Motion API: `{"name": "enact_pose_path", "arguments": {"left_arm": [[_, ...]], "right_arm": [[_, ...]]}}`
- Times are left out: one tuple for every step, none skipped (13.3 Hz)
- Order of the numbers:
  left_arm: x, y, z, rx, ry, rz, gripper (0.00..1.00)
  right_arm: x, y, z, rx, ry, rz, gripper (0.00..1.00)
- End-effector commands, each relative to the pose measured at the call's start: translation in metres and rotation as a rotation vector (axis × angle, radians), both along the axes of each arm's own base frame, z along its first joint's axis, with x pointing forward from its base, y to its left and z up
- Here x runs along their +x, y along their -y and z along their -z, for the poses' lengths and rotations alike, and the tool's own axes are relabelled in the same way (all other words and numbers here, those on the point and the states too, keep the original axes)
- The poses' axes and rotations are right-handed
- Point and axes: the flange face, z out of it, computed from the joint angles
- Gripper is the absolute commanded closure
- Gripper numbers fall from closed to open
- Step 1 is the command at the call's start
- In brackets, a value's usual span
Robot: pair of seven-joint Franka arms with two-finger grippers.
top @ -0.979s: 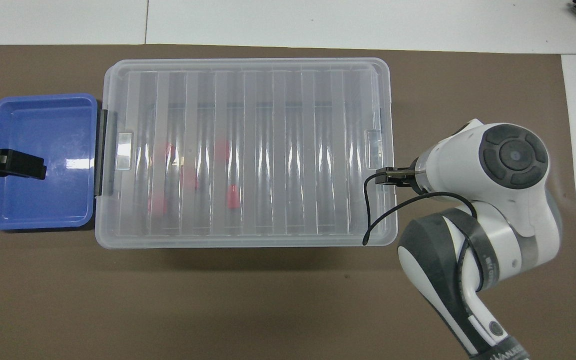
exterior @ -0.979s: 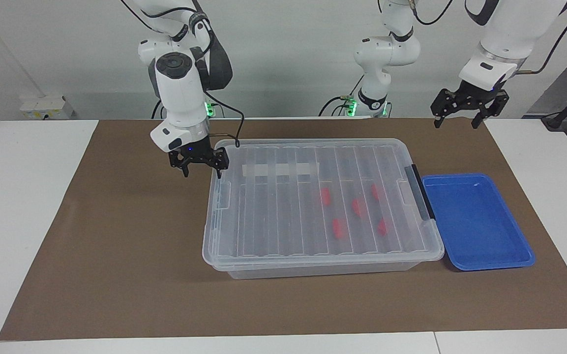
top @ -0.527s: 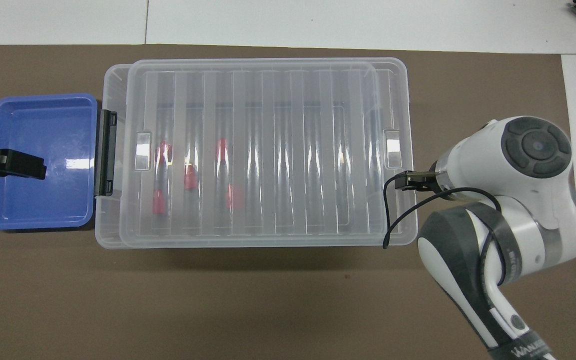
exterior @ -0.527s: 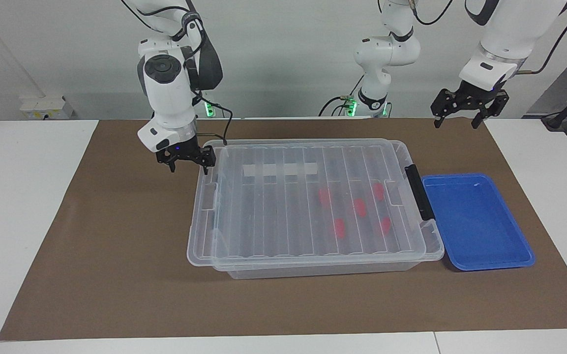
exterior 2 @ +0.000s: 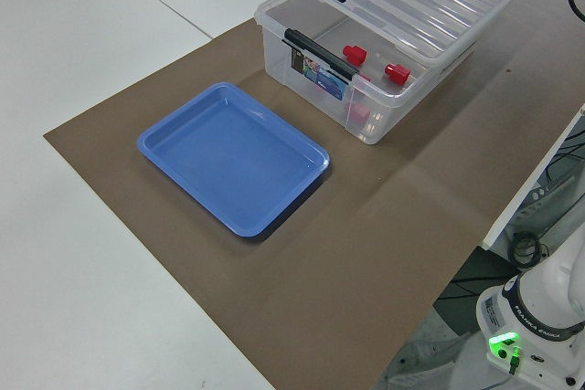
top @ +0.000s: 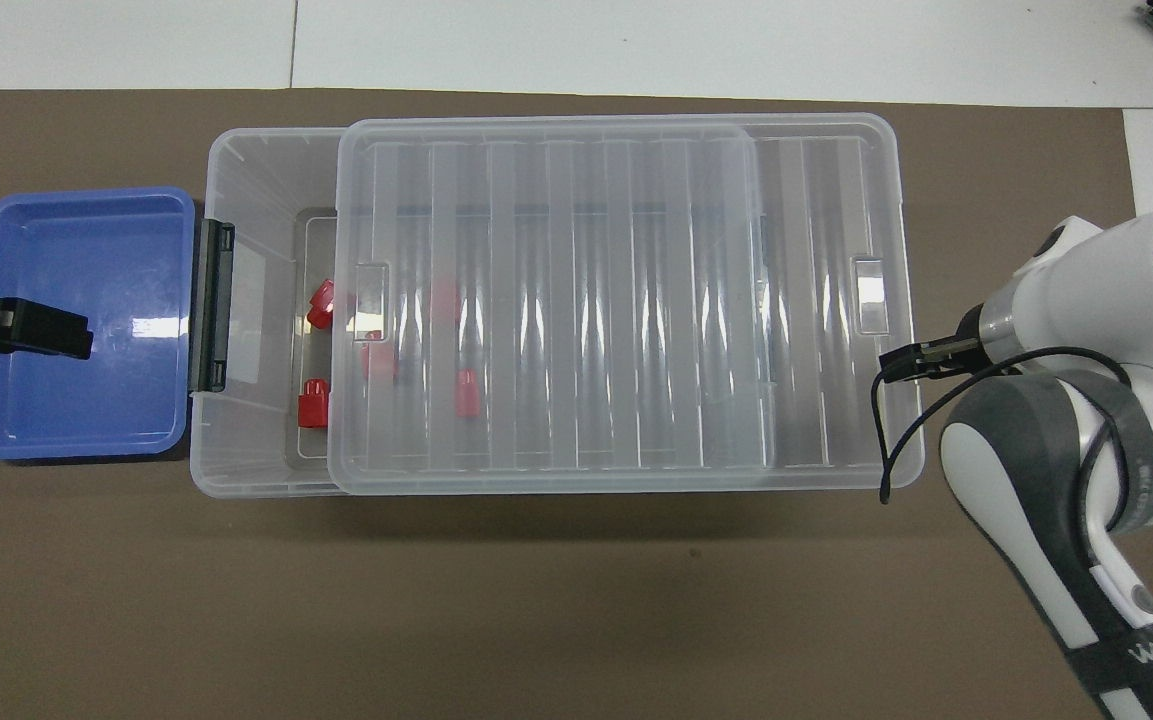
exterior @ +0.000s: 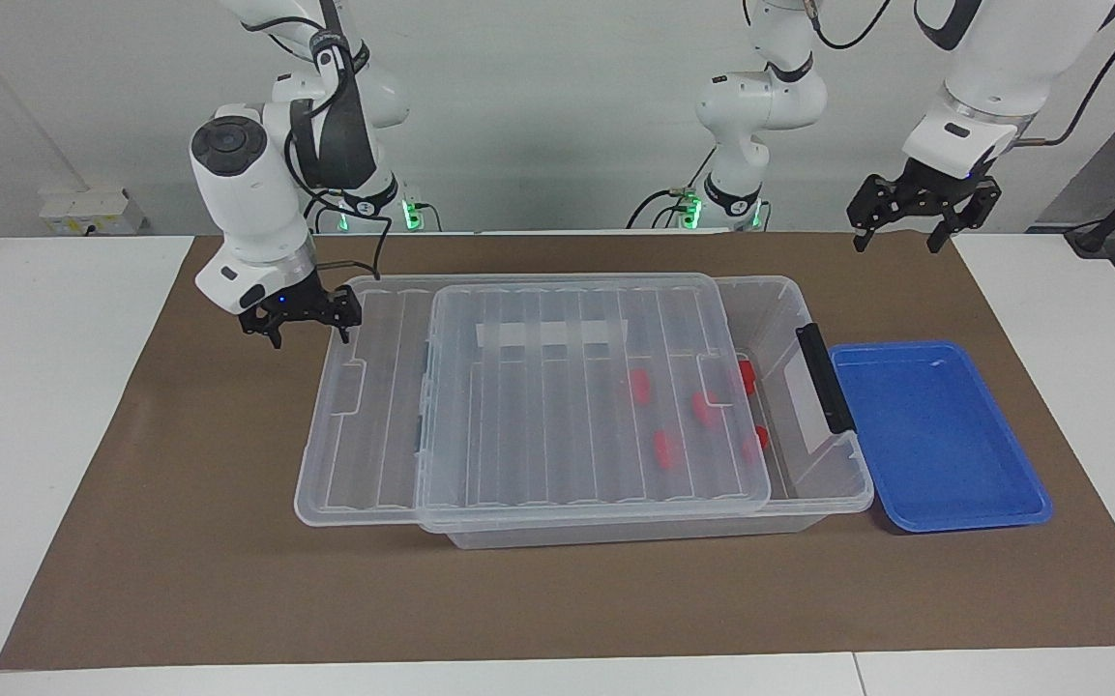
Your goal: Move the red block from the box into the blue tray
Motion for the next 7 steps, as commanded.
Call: {"name": "enact_pose_path", "arguments": {"left_arm": [[-0.004,-0.002,-0.004,-0.006,-0.006,-0.006,0.0],[-0.006,-0.002,-0.004,-0.005,-0.014,-0.006,0.0],[-0.008,-0.002,-0.002,-0.004,-0.02,-0.007,0.0],[-0.007,-0.002,-0.002,-0.005,-0.014,-0.006,0.0],[-0.009,-0.007,-0.002,-0.003,-0.024,-0.013,0.0],[-0.009,-0.023,0.0,-0.001,-0.03,-0.045,0.0],[-0.009,-0.042,-0.001,-0.001,-0.035,-0.092,0.0]], "right_arm": [[-0.008,0.026,-0.002,-0.015,-0.015,-0.082,0.0],[-0.008,0.038,-0.002,-0.014,-0.017,-0.096,0.0],[-0.008,0.049,-0.002,-0.013,-0.018,-0.116,0.0],[-0.007,0.059,-0.002,-0.012,-0.015,-0.135,0.0],[-0.007,0.066,-0.002,-0.011,-0.016,-0.164,0.0],[-0.007,0.072,-0.001,-0.011,-0.016,-0.191,0.0],[-0.007,0.077,-0.001,-0.01,-0.017,-0.208,0.0]]}}
